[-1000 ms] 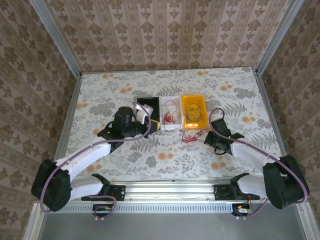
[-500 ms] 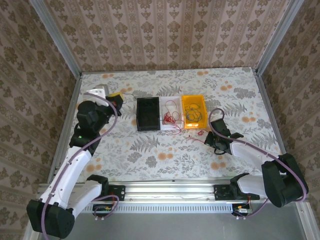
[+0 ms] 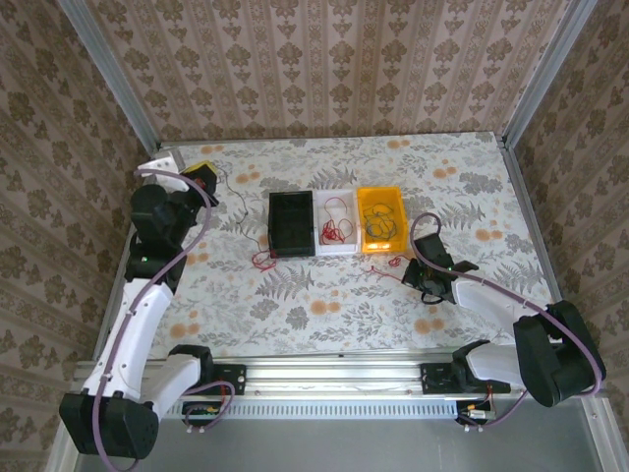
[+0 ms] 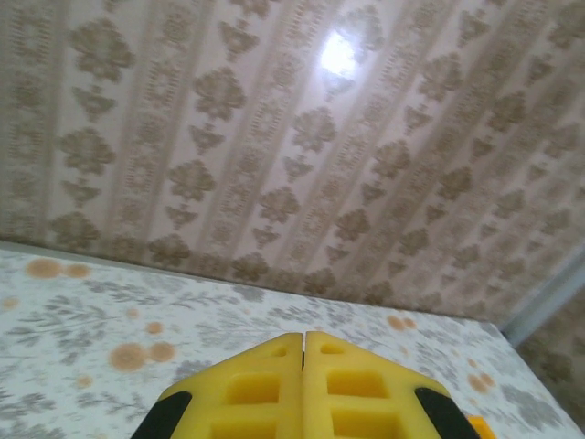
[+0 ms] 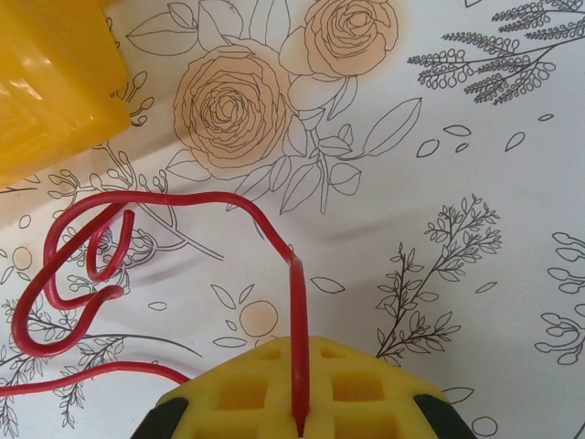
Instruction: Untangle the cables
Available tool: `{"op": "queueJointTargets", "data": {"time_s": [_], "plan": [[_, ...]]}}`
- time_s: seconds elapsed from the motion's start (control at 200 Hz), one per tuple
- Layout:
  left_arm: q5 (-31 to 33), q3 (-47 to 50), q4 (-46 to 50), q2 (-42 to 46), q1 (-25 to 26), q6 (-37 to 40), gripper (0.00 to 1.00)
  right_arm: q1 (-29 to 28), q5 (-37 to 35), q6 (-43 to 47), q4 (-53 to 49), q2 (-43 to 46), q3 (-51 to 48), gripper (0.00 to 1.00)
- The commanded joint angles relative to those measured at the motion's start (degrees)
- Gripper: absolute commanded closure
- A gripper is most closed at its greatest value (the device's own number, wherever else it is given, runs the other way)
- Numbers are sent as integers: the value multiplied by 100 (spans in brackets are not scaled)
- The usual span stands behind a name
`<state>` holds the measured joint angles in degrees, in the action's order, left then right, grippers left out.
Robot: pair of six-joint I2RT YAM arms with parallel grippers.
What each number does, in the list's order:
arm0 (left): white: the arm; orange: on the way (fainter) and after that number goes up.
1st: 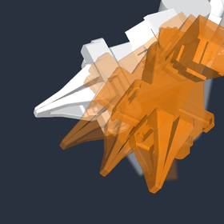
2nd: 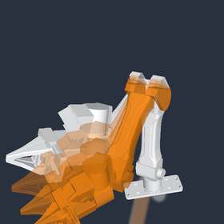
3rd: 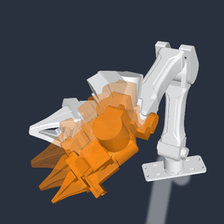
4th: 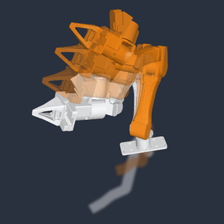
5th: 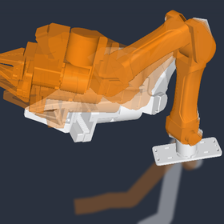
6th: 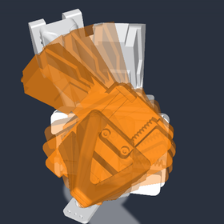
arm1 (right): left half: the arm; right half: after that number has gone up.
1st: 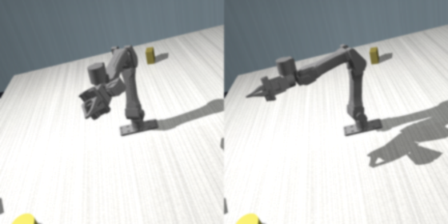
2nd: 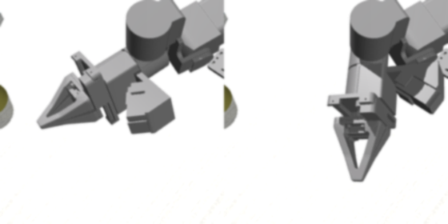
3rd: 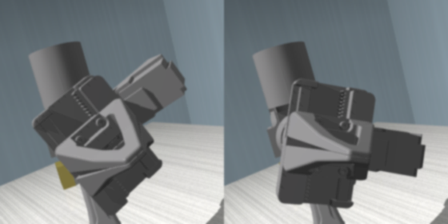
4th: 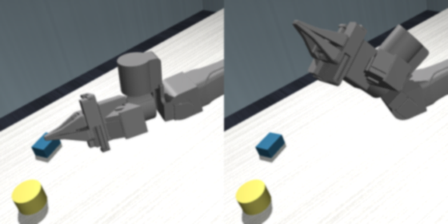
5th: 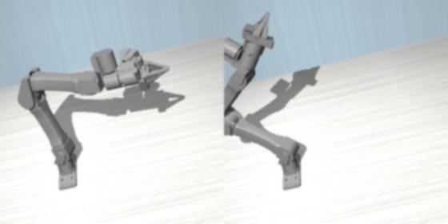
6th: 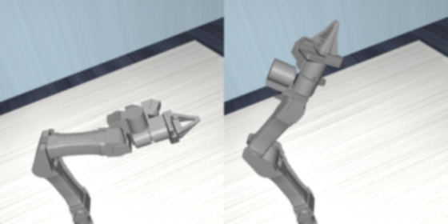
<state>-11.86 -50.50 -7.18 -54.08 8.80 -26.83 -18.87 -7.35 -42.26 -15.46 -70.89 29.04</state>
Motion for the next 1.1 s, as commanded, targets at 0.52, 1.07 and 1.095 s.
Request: {"op": "queueJointTargets", "data": {"time_s": [0.52,1.07,1.095], "plan": [[211,567,-269,383,509,-137,100,-1121,352,1122,155,988,1363,95],[465,849,-118,454,742,-195,100,-1022,155,931,476,-2532,3765,97],[462,849,-117,452,753,-185,100,-1022,148,910,461,-2645,3854,95]]}}
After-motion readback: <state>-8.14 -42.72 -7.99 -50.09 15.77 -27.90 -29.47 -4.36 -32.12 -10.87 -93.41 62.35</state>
